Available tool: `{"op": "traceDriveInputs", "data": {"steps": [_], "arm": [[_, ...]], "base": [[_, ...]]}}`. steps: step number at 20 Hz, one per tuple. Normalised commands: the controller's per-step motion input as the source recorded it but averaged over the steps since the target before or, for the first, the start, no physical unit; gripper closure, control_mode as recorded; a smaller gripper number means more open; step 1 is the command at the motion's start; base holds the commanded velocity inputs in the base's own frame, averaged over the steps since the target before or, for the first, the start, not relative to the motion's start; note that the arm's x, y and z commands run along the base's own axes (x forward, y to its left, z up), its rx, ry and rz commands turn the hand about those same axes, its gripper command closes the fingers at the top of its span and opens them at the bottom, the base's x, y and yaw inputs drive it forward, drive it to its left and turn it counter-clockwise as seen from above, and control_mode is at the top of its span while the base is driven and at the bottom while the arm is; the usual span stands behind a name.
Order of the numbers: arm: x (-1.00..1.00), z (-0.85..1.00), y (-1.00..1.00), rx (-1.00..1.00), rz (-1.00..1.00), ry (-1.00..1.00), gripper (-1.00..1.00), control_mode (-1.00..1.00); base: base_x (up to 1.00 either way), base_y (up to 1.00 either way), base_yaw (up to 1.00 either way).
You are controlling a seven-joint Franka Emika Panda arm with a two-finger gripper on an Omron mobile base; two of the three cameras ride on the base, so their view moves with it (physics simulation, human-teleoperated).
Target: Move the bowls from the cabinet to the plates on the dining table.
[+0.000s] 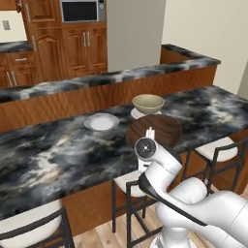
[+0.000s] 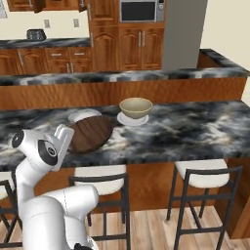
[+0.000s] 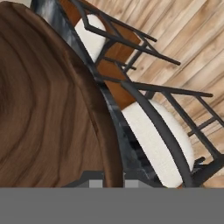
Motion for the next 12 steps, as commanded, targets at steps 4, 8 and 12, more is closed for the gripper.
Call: {"op": "traceDriveInputs", "data": {"steps": [4,8,12], "arm": [[0.00,0.00,0.00,0.00,0.00,0.00,1.00,1.00],[0.00,0.00,0.00,0.00,0.00,0.00,1.00,1.00],[0.00,0.00,0.00,0.00,0.00,0.00,1.00,1.00]], "base": [[0.01,-0.44,0.00],[0.22,0.03,-0.02],[0.24,0.36,-0.02]]}}
